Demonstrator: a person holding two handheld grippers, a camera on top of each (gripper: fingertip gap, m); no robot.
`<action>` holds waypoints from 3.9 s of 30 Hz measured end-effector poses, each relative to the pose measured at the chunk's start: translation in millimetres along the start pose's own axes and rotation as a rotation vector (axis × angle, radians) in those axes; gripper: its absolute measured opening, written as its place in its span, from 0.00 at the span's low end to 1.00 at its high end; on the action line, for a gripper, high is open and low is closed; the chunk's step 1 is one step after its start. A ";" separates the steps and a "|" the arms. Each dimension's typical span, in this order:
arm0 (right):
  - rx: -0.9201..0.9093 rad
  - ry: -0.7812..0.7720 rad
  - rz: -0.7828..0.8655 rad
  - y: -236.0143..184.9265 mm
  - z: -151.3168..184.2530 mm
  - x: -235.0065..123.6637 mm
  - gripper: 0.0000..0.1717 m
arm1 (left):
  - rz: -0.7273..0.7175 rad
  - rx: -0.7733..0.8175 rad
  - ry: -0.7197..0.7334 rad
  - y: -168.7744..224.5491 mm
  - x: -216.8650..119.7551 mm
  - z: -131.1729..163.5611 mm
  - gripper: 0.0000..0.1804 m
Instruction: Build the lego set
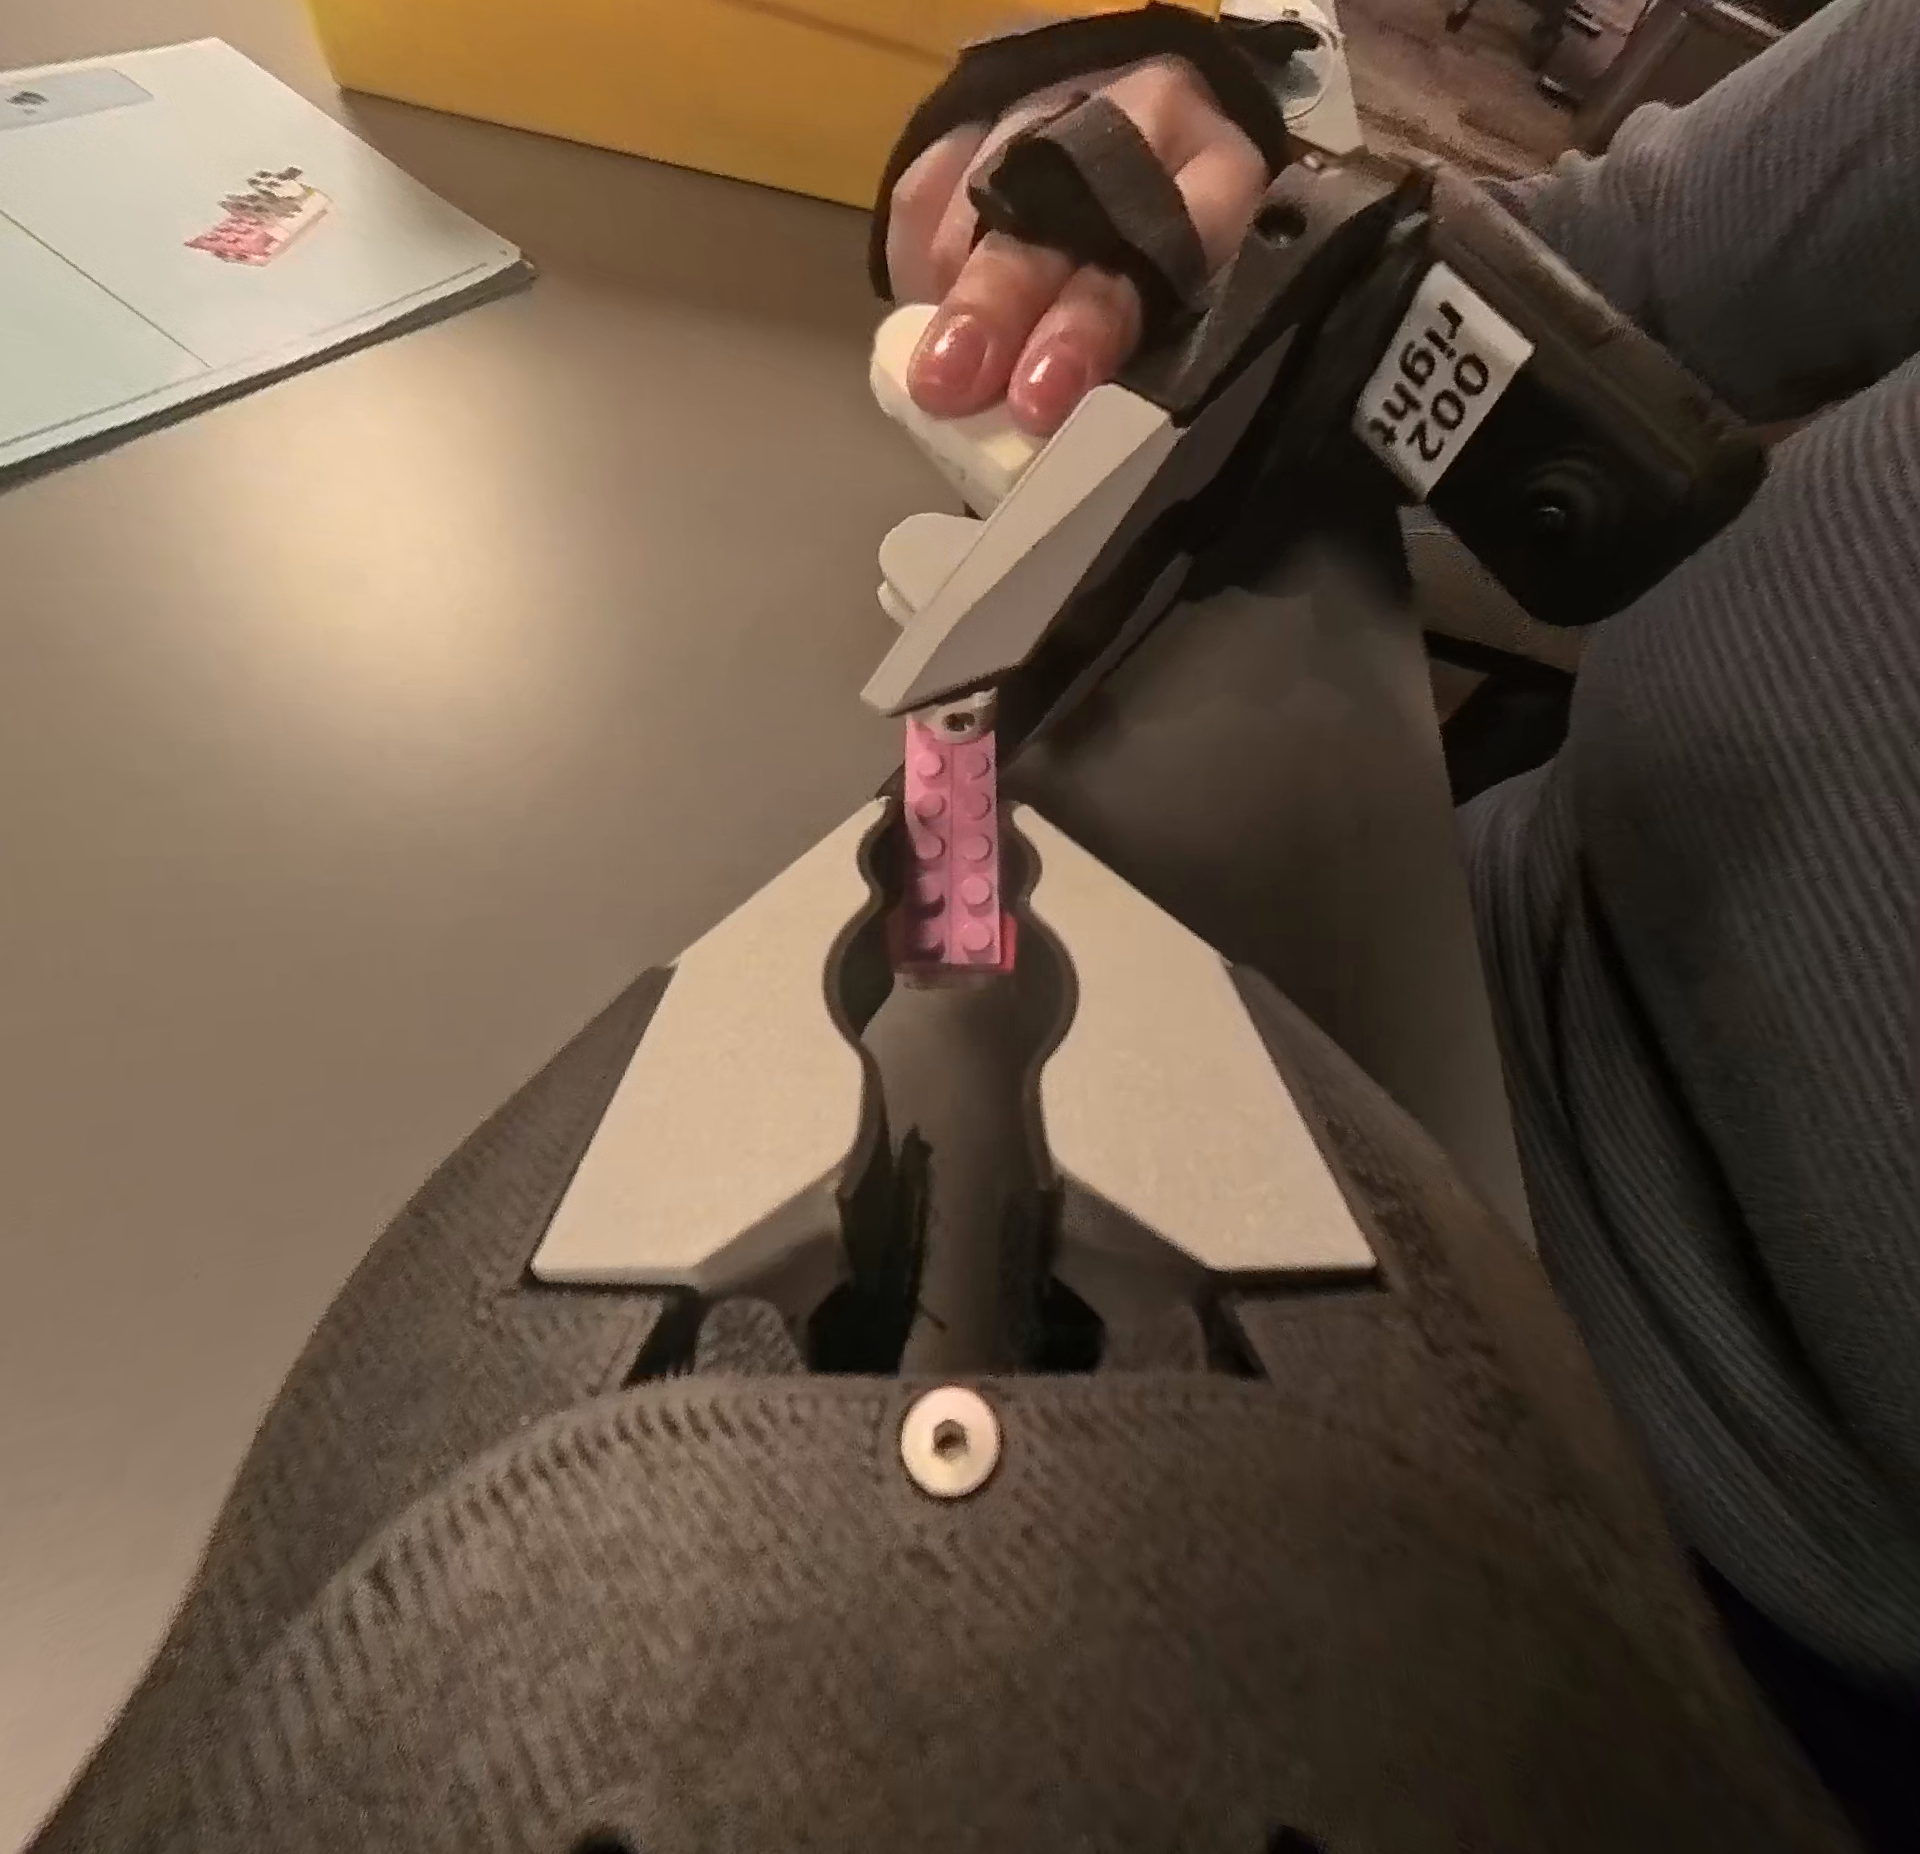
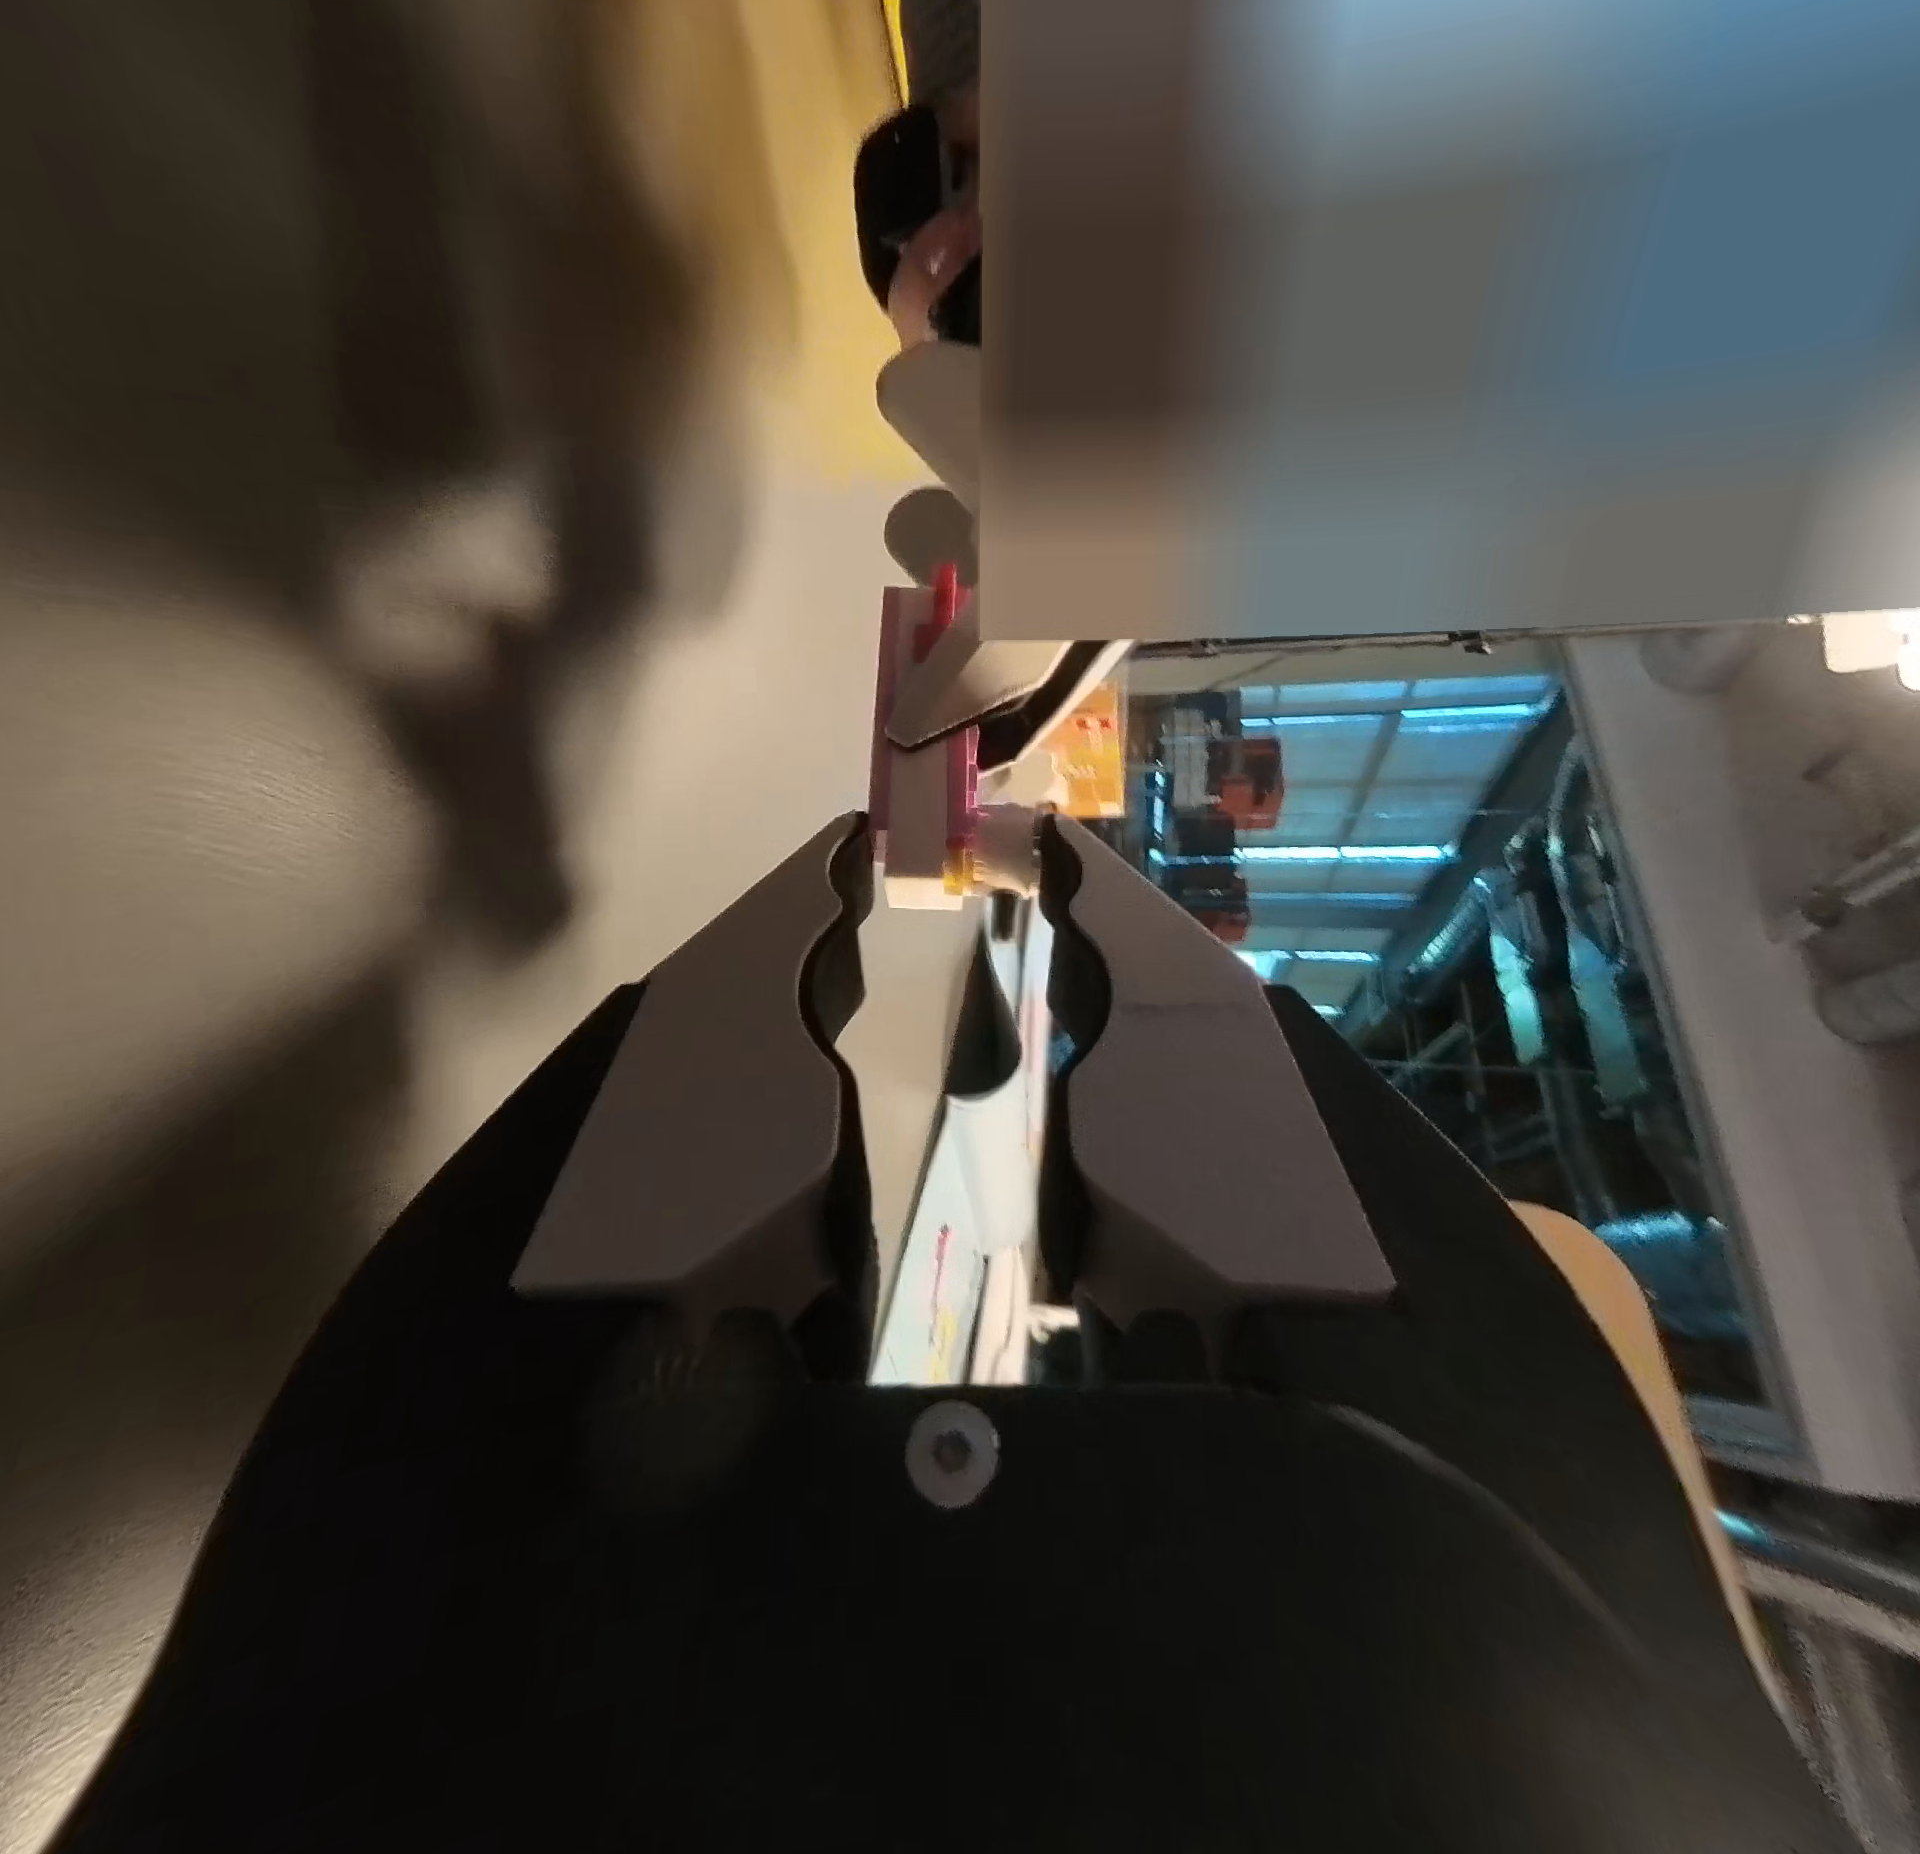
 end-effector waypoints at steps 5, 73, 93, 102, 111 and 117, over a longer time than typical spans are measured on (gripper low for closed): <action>0.056 0.028 -0.015 2.5 -3.2 -2.7 0.18 | 0.063 -0.041 0.013 0.6 -2.0 1.9 0.09; 0.192 -0.144 -0.120 2.9 5.0 4.4 0.16 | 0.028 -0.301 0.067 -15.0 5.5 8.1 0.09; 0.203 -0.100 0.019 6.8 10.2 3.3 0.16 | 0.058 -0.375 0.156 -16.8 3.9 1.8 0.11; 0.105 -0.157 0.016 4.1 7.8 7.6 0.16 | 0.022 -0.304 0.144 -17.5 2.8 2.4 0.10; 0.121 -0.124 0.034 1.2 10.9 8.6 0.16 | -0.012 -0.254 0.122 -17.2 3.4 2.3 0.10; 0.241 -0.065 0.016 1.4 21.1 -4.2 0.37 | -0.146 -0.220 0.147 -29.2 -3.2 4.6 0.09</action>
Point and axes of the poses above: each gripper's, where its closed fingertips meet, x out along the fingers, z out of its underside, y = z × x across the jaws, the point moved 9 cm from there along -x, back along the fingers, and after that the axes turned 13 degrees about y, right-handed, at the moved point
